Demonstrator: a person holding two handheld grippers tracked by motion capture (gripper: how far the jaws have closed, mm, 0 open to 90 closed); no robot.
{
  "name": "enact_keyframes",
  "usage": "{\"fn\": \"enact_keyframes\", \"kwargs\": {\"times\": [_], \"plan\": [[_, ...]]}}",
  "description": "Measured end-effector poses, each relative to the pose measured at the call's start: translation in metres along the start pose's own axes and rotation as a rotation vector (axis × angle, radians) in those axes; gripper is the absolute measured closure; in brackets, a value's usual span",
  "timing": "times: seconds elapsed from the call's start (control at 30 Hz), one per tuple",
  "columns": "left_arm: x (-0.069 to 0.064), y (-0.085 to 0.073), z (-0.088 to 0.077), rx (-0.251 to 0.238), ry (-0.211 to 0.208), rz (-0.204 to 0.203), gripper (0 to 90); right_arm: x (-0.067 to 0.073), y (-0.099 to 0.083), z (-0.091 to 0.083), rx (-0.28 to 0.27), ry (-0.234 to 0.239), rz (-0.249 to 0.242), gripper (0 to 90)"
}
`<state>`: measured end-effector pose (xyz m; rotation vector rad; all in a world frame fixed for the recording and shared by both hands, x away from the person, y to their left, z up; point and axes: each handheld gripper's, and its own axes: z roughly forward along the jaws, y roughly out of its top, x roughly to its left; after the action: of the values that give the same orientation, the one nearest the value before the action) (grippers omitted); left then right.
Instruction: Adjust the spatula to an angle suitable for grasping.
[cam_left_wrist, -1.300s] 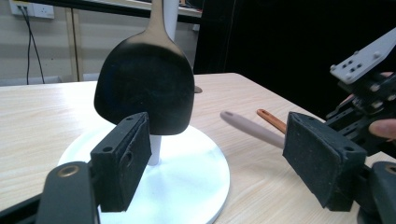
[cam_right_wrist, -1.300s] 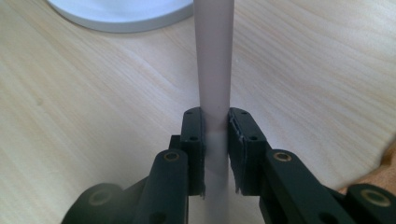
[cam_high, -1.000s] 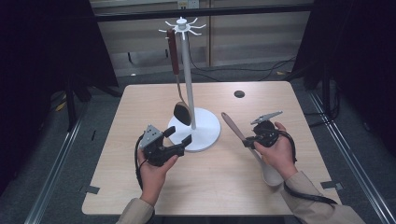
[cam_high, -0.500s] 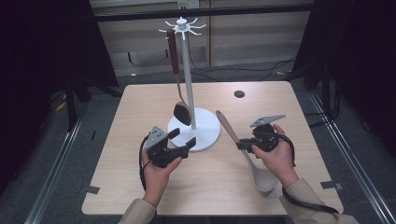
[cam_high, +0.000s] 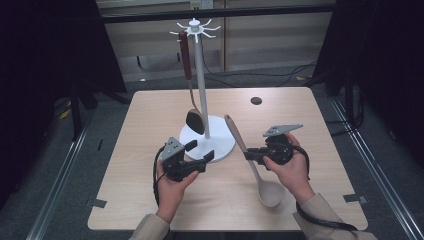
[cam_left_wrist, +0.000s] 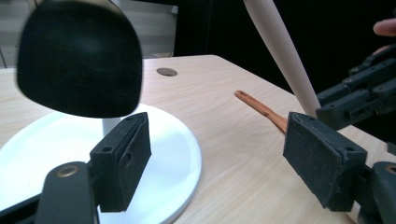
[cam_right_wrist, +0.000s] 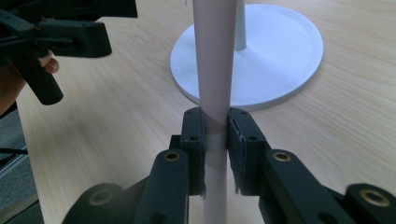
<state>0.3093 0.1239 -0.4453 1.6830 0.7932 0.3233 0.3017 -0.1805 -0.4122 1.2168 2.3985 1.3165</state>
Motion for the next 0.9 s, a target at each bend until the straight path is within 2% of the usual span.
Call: {"fn": "enact_keyframes", "kwargs": {"times": [0.07,0.2,0.27,0.47,0.57,0.6,0.63,0.8,0.9], "plan": [[-0.002,-0.001,0.003,-0.001,-0.013,-0.009,23.0,0.002,0.001,0.002,0.000,0.004,-0.007,77.2],[-0.005,-0.004,0.007,0.014,-0.037,0.010,23.0,0.005,0.002,0.003,-0.019,0.017,-0.013,77.2],[-0.008,-0.005,0.009,0.010,-0.047,-0.001,23.1,0.007,0.003,0.003,-0.029,0.013,-0.015,77.2],[-0.020,-0.009,0.018,0.031,-0.111,0.005,25.3,0.017,0.007,0.005,-0.072,0.014,-0.029,77.2],[-0.025,-0.011,0.021,0.043,-0.132,0.025,26.5,0.021,0.008,0.006,-0.092,0.012,-0.026,77.2],[-0.025,-0.011,0.022,0.047,-0.138,0.024,27.0,0.021,0.008,0.006,-0.097,0.011,-0.026,77.2],[-0.026,-0.012,0.024,0.040,-0.163,0.014,27.5,0.022,0.008,0.006,-0.101,0.012,-0.026,77.2],[-0.029,-0.013,0.026,0.057,-0.182,0.003,32.9,0.027,0.010,0.005,-0.135,-0.005,-0.021,77.2],[-0.032,-0.014,0.028,0.061,-0.212,-0.017,37.6,0.029,0.011,0.005,-0.148,-0.008,-0.014,77.2]]}}
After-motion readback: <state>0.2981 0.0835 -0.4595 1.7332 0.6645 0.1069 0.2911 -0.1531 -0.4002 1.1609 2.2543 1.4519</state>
